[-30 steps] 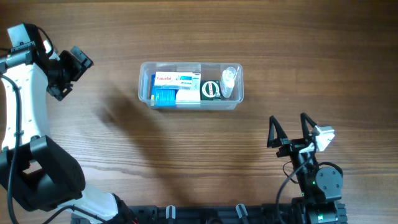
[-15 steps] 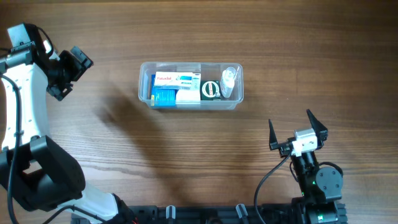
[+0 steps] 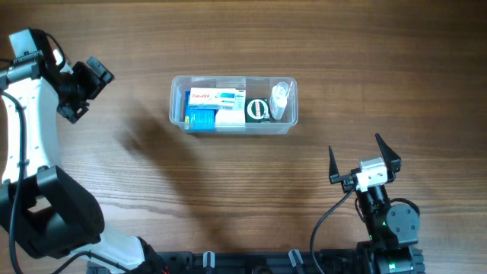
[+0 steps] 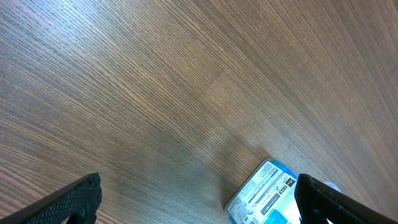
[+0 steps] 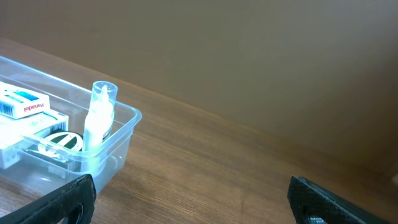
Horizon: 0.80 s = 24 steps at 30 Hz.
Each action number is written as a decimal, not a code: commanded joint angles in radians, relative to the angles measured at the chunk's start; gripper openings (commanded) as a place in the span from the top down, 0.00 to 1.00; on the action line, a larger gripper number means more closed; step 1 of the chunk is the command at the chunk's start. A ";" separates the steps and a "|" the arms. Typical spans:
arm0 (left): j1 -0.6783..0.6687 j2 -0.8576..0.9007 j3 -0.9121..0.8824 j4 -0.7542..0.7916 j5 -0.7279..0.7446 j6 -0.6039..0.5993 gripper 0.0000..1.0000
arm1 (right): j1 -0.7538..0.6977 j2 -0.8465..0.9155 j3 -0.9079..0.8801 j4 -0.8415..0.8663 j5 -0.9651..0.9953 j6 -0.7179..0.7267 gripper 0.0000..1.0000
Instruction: Pack container
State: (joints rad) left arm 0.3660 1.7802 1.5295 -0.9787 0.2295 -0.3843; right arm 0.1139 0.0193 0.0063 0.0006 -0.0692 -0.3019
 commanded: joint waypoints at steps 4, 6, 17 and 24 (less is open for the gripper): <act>0.003 -0.015 0.016 0.002 -0.006 -0.013 0.00 | -0.005 -0.016 -0.001 0.002 0.013 -0.012 0.00; -0.004 -0.008 0.007 0.002 -0.007 -0.013 0.00 | -0.005 -0.016 -0.001 0.001 0.013 -0.012 0.00; -0.090 -0.213 -0.025 0.002 -0.006 -0.013 0.00 | -0.005 -0.016 -0.001 0.002 0.013 -0.012 0.00; -0.169 -0.439 -0.029 0.002 -0.006 -0.013 0.00 | -0.005 -0.016 -0.001 0.001 0.013 -0.012 0.00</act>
State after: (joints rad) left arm 0.2298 1.4315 1.5082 -0.9791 0.2291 -0.3843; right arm 0.1139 0.0193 0.0063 0.0006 -0.0696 -0.3019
